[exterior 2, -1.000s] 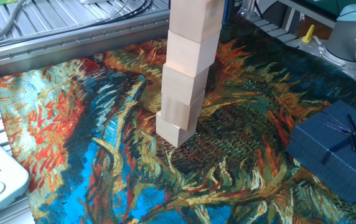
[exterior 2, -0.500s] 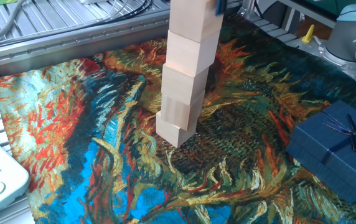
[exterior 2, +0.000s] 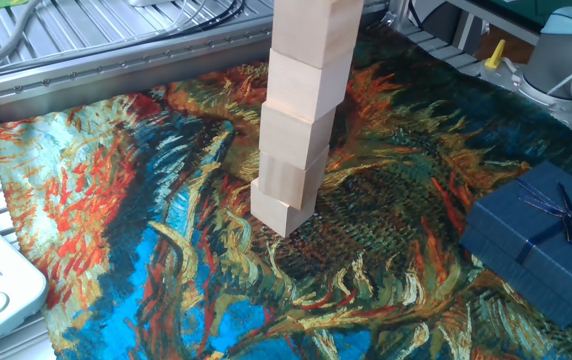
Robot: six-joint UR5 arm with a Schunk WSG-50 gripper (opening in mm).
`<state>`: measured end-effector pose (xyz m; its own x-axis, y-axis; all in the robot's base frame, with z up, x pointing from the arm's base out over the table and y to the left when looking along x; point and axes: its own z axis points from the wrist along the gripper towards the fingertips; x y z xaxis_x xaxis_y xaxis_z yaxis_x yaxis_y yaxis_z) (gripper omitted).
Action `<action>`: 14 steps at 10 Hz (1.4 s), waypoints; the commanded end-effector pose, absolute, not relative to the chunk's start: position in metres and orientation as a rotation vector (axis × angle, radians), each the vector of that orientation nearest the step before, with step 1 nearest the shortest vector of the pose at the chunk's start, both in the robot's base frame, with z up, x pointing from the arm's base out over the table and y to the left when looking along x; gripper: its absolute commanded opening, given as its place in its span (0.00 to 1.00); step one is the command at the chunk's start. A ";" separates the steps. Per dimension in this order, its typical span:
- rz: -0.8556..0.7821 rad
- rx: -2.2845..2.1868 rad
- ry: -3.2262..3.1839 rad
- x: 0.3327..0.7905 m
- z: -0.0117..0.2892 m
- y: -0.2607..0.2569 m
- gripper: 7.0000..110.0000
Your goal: Stack the blocks in a vertical line of five
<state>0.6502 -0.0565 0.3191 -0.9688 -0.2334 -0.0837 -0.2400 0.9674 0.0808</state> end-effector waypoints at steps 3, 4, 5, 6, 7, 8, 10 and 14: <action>-0.055 -0.126 3.060 0.710 0.283 -0.116 0.57; -0.036 -0.133 3.075 0.711 0.277 -0.119 0.57; -0.036 -0.081 3.103 0.706 0.273 -0.125 0.57; -0.009 -0.049 3.111 0.707 0.270 -0.127 0.57; 0.052 -0.001 3.120 0.709 0.265 -0.121 0.57; 0.026 0.006 3.122 0.713 0.257 -0.132 0.57; 0.115 0.069 3.119 0.713 0.241 -0.132 0.00; 0.123 0.023 3.080 0.693 0.203 -0.162 0.00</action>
<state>0.7015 -0.1515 0.2243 -0.9992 0.0222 -0.0323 0.0204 0.9983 0.0547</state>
